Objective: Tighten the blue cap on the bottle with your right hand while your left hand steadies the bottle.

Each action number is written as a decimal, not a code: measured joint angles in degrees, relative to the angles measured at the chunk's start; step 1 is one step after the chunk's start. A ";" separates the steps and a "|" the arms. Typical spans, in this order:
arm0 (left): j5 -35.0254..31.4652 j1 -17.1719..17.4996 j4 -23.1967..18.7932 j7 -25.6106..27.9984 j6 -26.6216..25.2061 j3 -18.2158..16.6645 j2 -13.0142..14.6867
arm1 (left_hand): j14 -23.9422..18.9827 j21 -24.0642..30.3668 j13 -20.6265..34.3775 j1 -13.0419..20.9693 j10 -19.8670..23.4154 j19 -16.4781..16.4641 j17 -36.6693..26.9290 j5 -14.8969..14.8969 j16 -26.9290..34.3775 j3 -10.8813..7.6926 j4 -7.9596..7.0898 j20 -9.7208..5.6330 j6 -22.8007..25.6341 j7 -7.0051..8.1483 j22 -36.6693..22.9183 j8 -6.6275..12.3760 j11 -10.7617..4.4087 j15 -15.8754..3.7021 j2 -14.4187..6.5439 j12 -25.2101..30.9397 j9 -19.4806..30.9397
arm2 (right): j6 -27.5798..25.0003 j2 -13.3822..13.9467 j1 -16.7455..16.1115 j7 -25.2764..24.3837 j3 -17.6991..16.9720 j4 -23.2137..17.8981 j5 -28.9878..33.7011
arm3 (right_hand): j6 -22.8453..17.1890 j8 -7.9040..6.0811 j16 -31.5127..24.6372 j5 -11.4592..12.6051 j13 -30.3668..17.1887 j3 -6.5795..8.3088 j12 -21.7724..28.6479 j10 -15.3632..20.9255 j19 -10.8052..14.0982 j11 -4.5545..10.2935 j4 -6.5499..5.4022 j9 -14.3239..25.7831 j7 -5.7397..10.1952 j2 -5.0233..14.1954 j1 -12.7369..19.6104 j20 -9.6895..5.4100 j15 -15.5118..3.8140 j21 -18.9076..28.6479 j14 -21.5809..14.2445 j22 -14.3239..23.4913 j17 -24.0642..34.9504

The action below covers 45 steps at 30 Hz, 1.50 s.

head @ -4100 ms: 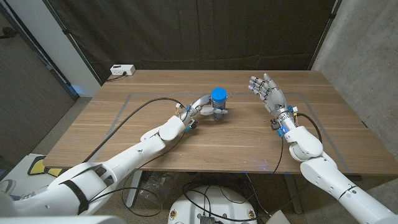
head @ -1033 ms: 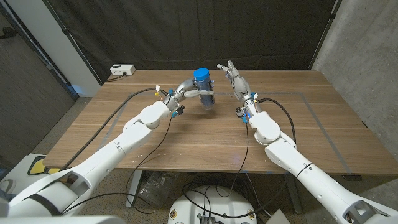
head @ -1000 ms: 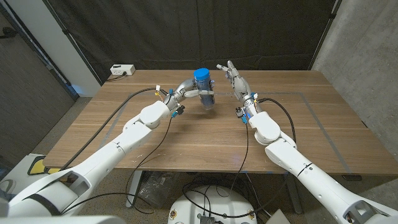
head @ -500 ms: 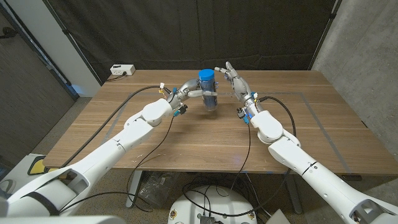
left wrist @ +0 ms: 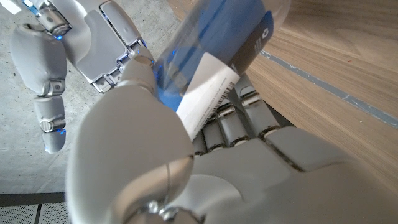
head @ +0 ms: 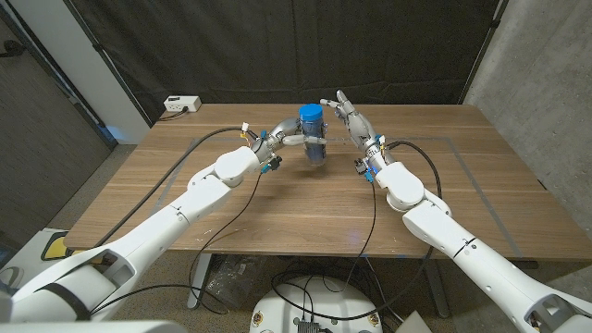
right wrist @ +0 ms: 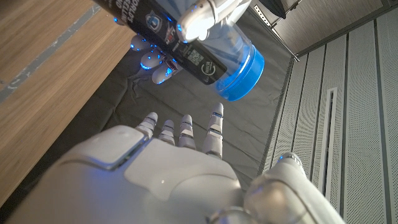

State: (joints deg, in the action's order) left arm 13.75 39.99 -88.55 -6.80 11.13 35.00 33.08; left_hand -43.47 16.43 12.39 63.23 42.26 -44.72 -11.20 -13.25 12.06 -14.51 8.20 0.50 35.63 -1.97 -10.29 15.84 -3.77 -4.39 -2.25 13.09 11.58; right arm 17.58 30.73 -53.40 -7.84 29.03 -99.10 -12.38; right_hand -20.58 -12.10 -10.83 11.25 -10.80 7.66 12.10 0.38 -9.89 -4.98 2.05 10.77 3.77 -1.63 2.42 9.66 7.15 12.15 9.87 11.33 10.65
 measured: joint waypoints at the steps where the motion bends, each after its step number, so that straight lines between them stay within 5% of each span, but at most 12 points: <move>1: 0.00 -0.09 0.12 -0.12 0.04 0.09 -0.06 | 0.00 -0.03 0.00 0.00 0.00 0.00 0.00 0.00 0.00 0.00 0.00 0.00 0.00 0.00 0.00 0.00 0.00 0.00 0.00 0.00 0.00 | -0.14 0.06 0.03 0.07 0.00 0.00 -0.06 | 0.00 0.00 0.00 0.00 0.00 0.00 0.00 0.00 -0.08 0.00 0.00 0.00 0.00 0.00 0.00 0.08 0.00 0.00 0.00 0.00 0.00; 20: -0.31 -0.21 -0.03 -0.84 0.83 0.47 0.15 | 0.00 -0.27 0.00 0.00 0.31 0.00 0.00 0.00 -0.22 -0.18 0.17 0.00 0.26 0.15 0.04 -0.44 -0.11 0.00 0.00 -0.45 0.00 | -1.28 0.29 0.58 0.82 0.66 0.20 -0.46 | -0.20 0.00 0.00 0.22 0.00 -0.31 0.41 0.75 -0.37 -0.48 0.32 0.00 -2.68 0.00 0.00 0.41 0.00 0.88 0.00 0.00 0.01; 45: 0.05 0.14 0.78 -1.01 2.06 -0.11 0.37 | 0.01 -0.70 0.00 0.00 0.17 0.00 0.00 0.00 -0.22 -0.65 0.65 -0.01 0.40 0.01 0.00 -1.03 -0.23 0.01 0.00 -0.45 -0.01 | -1.97 0.09 0.07 -0.57 0.96 -0.56 0.26 | -5.26 -1.55 -0.44 0.22 0.01 -0.31 0.96 3.12 0.01 -0.58 0.32 0.36 -1.98 0.31 0.31 1.85 0.22 1.21 -0.80 -0.15 0.02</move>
State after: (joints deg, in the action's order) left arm 13.80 40.14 -87.77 -7.81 13.18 34.89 33.45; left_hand -43.46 15.73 12.38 63.23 42.43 -44.72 -11.20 -13.25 11.85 -15.16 8.85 0.50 36.03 -1.96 -10.29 14.81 -3.99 -4.38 -2.25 12.64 11.58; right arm 15.61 30.82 -53.32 -8.41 29.98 -99.66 -12.13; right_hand -25.84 -13.65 -11.28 11.47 -10.79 7.35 13.06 3.50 -9.89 -5.56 2.36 11.14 1.79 -1.32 2.73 11.51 7.37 13.36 9.06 11.18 10.67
